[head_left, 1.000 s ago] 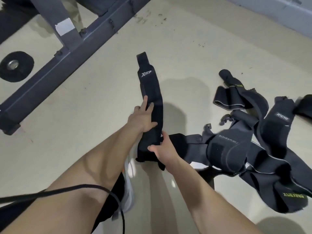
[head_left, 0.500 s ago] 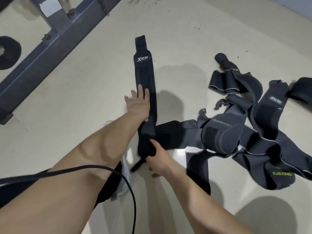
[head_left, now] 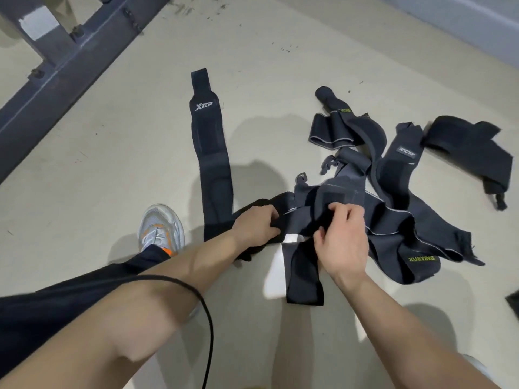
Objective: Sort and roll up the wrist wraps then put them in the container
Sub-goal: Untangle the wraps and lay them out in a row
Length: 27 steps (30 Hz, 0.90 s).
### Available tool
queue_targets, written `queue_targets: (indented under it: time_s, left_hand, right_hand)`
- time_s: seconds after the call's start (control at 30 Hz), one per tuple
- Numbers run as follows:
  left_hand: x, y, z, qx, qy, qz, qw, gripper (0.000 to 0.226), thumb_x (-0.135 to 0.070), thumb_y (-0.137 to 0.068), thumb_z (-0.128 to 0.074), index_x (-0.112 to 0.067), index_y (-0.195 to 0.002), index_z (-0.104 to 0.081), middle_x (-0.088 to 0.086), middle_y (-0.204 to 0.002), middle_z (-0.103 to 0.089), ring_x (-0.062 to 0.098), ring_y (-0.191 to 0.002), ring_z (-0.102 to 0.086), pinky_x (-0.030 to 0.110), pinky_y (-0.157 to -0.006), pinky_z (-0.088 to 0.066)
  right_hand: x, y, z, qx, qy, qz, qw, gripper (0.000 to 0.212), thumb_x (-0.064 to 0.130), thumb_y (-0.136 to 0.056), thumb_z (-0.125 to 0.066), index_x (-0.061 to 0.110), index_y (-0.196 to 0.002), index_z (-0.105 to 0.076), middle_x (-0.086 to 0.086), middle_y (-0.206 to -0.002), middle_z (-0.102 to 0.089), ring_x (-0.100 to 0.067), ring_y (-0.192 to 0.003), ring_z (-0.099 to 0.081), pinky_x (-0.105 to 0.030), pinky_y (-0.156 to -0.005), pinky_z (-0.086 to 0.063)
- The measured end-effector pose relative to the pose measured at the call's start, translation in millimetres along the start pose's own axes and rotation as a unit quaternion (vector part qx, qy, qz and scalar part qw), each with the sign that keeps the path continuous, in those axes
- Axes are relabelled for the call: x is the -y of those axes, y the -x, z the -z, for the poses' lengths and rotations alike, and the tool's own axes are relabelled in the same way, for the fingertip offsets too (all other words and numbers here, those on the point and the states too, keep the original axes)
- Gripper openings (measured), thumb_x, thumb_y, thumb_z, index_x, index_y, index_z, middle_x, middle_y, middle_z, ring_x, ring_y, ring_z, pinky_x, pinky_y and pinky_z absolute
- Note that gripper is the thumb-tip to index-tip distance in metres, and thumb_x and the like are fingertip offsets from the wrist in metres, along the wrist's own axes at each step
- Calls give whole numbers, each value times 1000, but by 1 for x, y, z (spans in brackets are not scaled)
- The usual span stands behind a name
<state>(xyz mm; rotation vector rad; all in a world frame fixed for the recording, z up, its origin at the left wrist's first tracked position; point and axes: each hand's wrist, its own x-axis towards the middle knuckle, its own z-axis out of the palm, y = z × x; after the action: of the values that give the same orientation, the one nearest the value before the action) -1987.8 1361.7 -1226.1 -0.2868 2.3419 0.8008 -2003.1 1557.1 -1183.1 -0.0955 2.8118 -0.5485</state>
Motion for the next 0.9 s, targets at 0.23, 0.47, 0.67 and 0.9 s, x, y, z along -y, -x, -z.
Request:
queue_targets:
  time_s: [0.23,0.47,0.67,0.9]
  left_hand:
    - [-67,13,7,119,358,-42,925,9,-17,-98,-66,-12,-106,-68,-1,-106,-75,4,-96,-69,18,-90,-49]
    - [-111,14,34,133,599,-19,789,22,-6,-106,-47,-10,-125,-59,6,-110,-70,19,-99,-68,27,-82,-57]
    - [-171,26,58,184,573,-111,791,41,-8,-106,-44,-15,-146,-49,9,-139,-63,22,-124,-63,32,-99,-53]
    - [-211,55,62,144,416,-150,885,27,-20,-104,-54,-21,-129,-64,9,-123,-73,23,-110,-70,38,-90,-51]
  right_hand:
    - [-42,-15,29,25,-130,-228,965,72,36,-84,-83,11,-138,-44,-14,-142,-47,-37,-120,-57,-46,-93,-49]
    - [-73,-35,80,-47,-156,-264,951,21,32,-98,-64,15,-109,-60,-8,-115,-65,-32,-103,-60,-37,-79,-44]
    - [-66,-14,134,-76,-348,-223,907,32,42,-100,-55,14,-98,-70,-2,-97,-73,-26,-93,-67,-33,-78,-46]
    - [-40,-13,217,48,-703,-196,682,51,53,-91,-58,6,-110,-66,-9,-87,-59,-24,-74,-48,-36,-64,-40]
